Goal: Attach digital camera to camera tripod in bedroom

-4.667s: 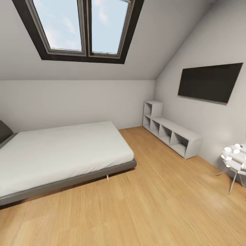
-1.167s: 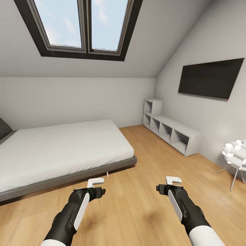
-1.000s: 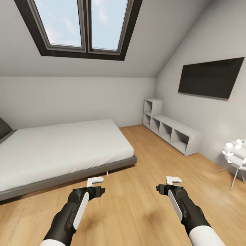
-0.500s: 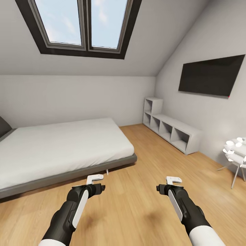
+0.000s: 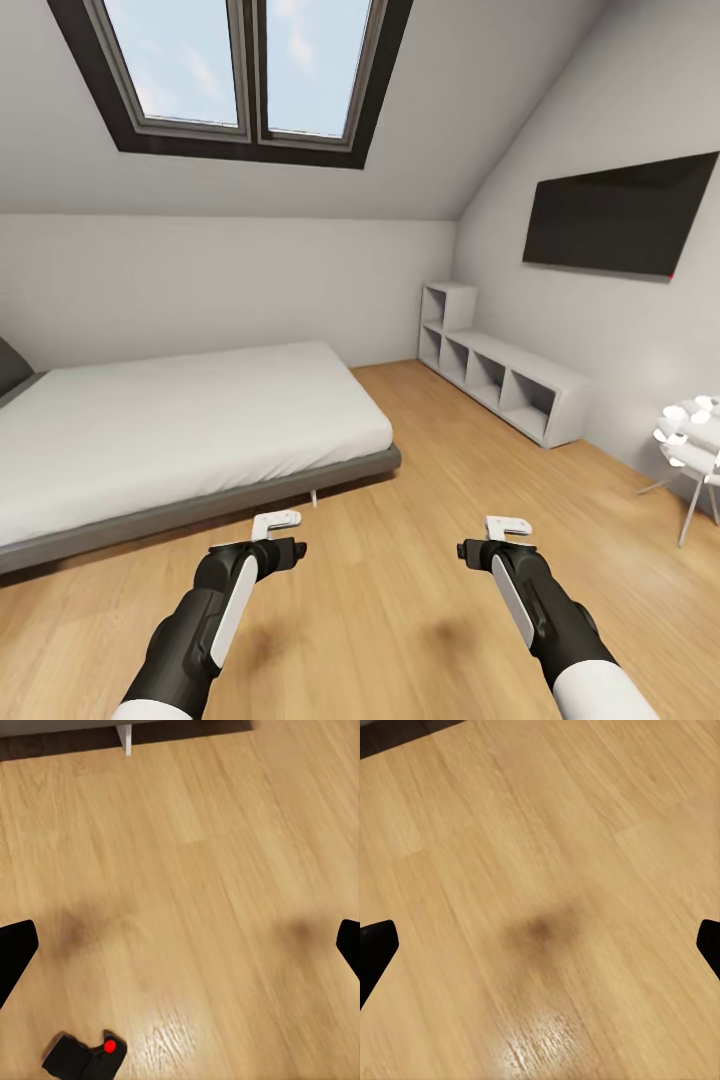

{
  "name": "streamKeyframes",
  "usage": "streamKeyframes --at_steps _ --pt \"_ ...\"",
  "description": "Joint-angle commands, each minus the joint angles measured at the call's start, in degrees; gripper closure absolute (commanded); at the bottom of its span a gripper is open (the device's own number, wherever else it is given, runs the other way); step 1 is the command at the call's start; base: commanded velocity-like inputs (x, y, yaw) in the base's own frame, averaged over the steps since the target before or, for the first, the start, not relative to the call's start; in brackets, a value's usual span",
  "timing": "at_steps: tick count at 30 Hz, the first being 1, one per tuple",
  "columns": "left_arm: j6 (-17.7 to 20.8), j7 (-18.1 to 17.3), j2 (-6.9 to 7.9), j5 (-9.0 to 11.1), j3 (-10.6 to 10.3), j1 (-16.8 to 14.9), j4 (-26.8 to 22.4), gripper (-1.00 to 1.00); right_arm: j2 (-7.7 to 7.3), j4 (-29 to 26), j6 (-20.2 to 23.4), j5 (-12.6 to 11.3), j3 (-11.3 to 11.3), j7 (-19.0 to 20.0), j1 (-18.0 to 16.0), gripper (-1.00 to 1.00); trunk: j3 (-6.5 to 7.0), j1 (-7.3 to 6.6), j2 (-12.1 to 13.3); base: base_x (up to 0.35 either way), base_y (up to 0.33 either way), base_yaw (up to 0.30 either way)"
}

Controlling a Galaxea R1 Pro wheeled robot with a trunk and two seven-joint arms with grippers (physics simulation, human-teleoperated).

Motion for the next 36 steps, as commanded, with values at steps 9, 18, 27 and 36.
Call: streamKeyframes --at_steps 9,18,27,36 --pt "0.23 0.65 0.03 0.53 1.41 -0.02 -0.19 -1.0 -0.09 -0.08 0.12 -0.5 0.02 -0.4 -0.05 -1.0 -1.68 1.98 -3.65 0.0 0.0 0.0" --pt "0.23 0.68 0.16 0.42 1.86 -0.04 -0.3 -1.0 -0.09 -0.08 -0.23 -0.48 0.01 -0.4 -0.05 -1.0 -3.3 3.95 -7.26 0.0 0.0 0.0" --pt "0.23 0.68 0.17 0.4 1.89 -0.02 -0.23 -1.0 -0.1 -0.08 -0.07 -0.48 -0.04 -0.4 -0.04 -1.0 -4.91 5.93 -10.87 0.0 0.0 0.0" --pt "0.23 0.68 0.17 0.39 1.89 -0.04 -0.01 -1.0 -0.05 -0.08 0.07 -0.48 -0.01 -0.4 -0.06 -1.0 -6.53 7.91 -14.48 0.0 0.0 0.0"
